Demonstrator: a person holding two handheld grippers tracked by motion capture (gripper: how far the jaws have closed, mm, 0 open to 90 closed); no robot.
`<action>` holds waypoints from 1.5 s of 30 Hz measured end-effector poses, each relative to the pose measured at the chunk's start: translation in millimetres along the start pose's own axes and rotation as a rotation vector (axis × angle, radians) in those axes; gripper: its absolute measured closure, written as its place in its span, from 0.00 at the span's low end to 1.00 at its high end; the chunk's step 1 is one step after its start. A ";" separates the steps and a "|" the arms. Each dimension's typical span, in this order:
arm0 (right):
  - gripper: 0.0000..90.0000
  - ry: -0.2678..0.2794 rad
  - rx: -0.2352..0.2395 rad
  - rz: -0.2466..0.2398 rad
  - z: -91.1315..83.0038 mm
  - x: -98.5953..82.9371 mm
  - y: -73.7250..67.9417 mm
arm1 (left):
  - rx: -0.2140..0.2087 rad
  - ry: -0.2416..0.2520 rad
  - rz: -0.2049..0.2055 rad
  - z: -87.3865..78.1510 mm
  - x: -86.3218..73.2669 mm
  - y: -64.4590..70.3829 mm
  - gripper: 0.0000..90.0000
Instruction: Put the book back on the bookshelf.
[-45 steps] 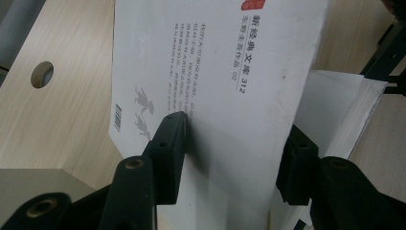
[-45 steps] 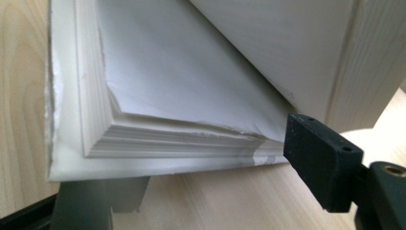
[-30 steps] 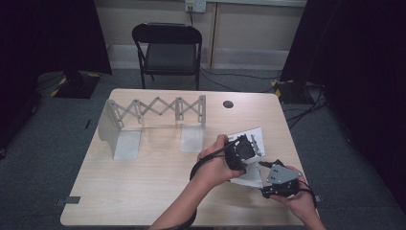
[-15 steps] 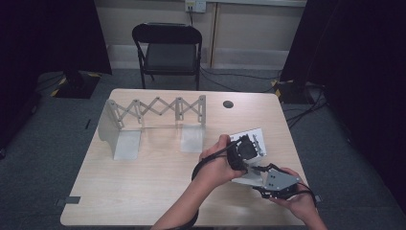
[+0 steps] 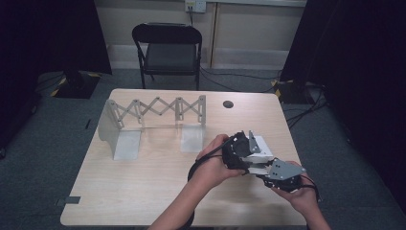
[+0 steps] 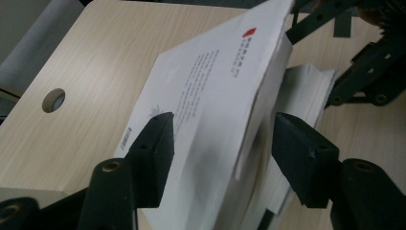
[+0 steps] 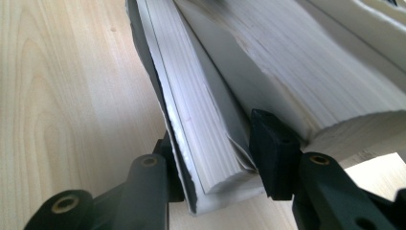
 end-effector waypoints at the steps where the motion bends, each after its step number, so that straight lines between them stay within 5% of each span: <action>1: 0.68 -0.004 0.002 0.005 -0.1 0.8 1.4 | -0.005 -0.003 -0.008 -1.4 -2.2 -0.3 0.42; 14: 0.70 -0.032 0.026 0.057 0.0 9.4 15.7 | -0.011 -0.014 -0.069 -11.2 -23.9 -10.5 0.31; 24: 0.74 -0.069 0.021 0.048 1.0 17.0 28.6 | 0.002 -0.025 -0.063 -16.7 -37.6 -18.0 0.23; 36: 0.74 -0.085 0.050 0.052 1.6 19.9 36.2 | -0.076 -0.024 -0.157 -11.7 -54.6 -21.0 0.19; 45: 0.75 -0.100 0.068 0.068 0.7 22.7 39.7 | -0.110 -0.042 -0.160 -6.8 -68.1 -18.6 0.17</action>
Point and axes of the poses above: each handheld gripper's, and its own axes: z roughly forward along the jaws, x roughly out of its top, y roughly to its right, the point moved 6 cm from there along z, roughly forward along the jaws, and after that the axes turned 4 degrees about -x, right-handed, at the moved point
